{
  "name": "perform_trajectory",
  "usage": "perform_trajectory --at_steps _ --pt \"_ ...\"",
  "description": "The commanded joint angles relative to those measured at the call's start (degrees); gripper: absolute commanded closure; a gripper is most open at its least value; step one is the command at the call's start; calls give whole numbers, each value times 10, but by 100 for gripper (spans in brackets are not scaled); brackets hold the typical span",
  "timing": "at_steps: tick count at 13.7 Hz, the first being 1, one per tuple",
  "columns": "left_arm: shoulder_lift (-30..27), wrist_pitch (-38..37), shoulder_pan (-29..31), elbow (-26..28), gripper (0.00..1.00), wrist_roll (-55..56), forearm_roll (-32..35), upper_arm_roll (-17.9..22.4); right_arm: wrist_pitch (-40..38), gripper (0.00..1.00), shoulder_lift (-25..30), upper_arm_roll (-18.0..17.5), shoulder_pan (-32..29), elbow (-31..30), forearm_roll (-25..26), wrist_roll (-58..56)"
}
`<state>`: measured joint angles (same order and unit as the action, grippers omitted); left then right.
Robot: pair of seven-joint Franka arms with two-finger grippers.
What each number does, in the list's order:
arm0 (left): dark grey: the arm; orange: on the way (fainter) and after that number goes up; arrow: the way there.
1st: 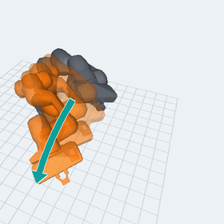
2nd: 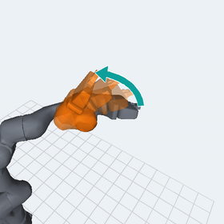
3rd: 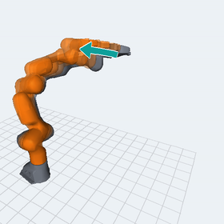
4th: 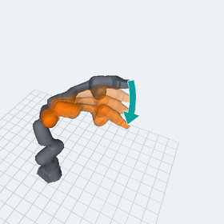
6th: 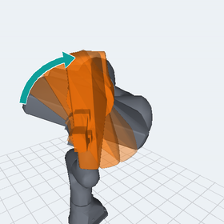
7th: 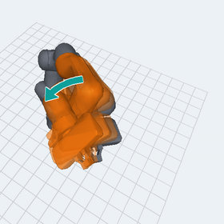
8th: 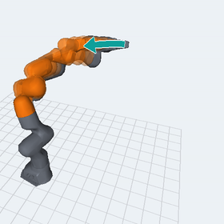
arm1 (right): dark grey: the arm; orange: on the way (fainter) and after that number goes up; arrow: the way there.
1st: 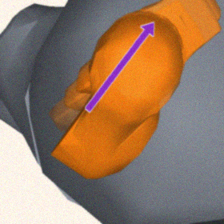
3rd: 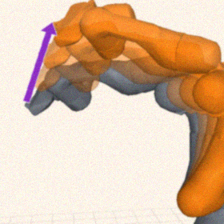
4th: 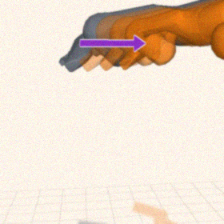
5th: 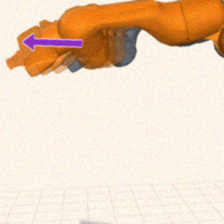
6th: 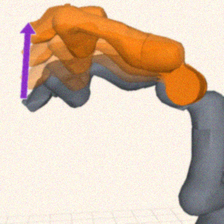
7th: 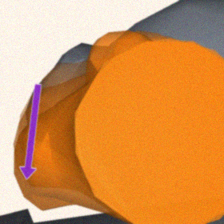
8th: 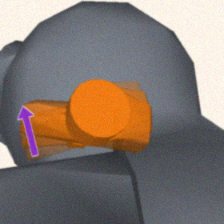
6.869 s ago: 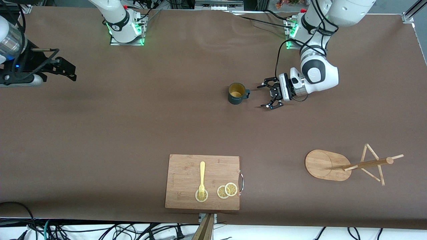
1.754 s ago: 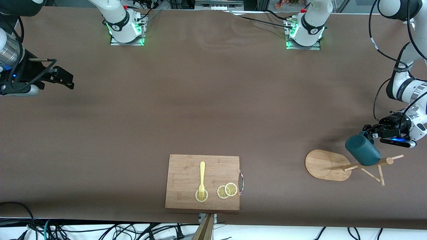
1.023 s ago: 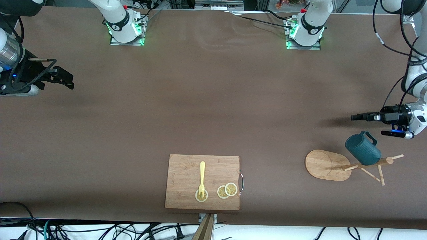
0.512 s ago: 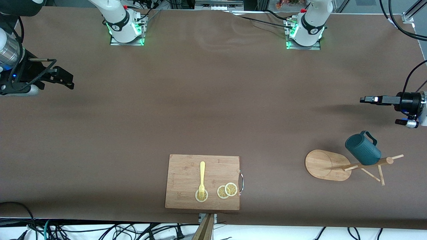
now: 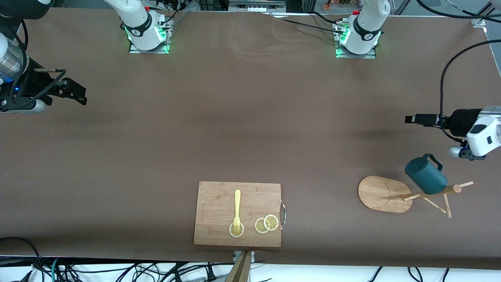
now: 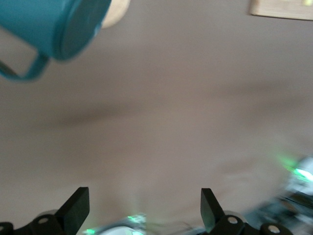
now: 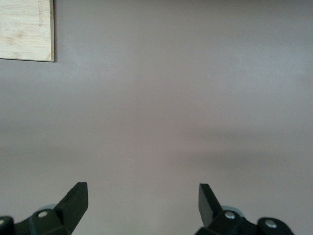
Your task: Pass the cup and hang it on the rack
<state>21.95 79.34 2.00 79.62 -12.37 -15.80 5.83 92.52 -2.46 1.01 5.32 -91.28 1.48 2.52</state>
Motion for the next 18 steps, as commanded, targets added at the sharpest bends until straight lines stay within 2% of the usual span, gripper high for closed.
perform_trajectory --at_steps 1,3,5,7,9,10,12,14,18 --pt "-43 76 -58 6 0 5 109 8 -1 0 -3 -3 -2 9 8 -6" --pt "-69 121 -55 5 0 7 115 8 -1 0 -3 -2 -2 9 8 -6" --pt "-99 126 -52 6 0 8 122 8 -1 0 -3 -2 -2 9 8 -6" --pt "-123 98 -45 7 0 15 126 9 -1 0 -3 -2 -2 9 8 -6" --pt "-124 29 -50 5 0 68 132 4 -1 0 -3 -2 -2 9 8 -6" --pt "-124 18 -55 4 0 103 141 2 -1 0 -3 -2 -2 9 8 -6" --pt "-137 17 -68 5 0 118 170 -5 -1 0 -3 -2 -2 9 8 -6" --pt "-151 18 -69 20 0 117 165 -7 -1 0 -3 -2 -2 9 8 -6" --pt "-140 17 -73 13 0 116 163 -8 -1 0 -3 -2 -2 9 8 -6"
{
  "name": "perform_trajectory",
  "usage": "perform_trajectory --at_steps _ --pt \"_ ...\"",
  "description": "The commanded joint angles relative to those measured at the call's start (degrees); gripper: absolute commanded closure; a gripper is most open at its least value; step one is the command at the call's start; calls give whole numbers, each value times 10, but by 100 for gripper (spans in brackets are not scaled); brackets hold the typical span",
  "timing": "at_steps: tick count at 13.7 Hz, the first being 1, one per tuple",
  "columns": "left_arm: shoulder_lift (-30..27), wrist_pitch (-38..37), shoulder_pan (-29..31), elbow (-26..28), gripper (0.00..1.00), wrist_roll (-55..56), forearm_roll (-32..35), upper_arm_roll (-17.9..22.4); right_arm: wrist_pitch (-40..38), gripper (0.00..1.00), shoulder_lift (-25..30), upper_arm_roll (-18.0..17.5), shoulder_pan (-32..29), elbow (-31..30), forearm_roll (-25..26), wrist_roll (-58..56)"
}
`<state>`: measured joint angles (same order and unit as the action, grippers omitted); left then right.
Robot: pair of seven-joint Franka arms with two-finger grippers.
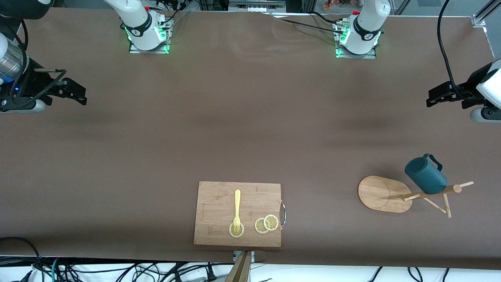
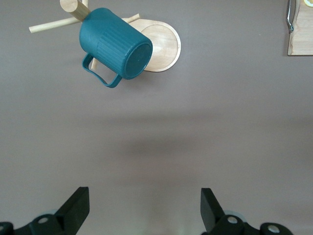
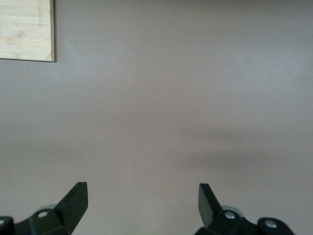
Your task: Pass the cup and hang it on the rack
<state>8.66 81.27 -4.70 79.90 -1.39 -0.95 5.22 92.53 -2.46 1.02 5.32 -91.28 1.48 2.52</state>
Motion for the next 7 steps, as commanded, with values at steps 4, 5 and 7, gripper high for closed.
perform_trajectory --at_steps 4,5,7 --pt "-1 -2 -8 7 0 7 16 -2 -2 0 -3 -2 -2 9 8 -6" --pt "-1 -2 -9 7 0 9 16 -2 -2 0 -3 -3 -2 9 8 -6" --pt "2 -2 -12 6 0 9 15 -2 -2 0 -3 -2 -2 9 8 -6"
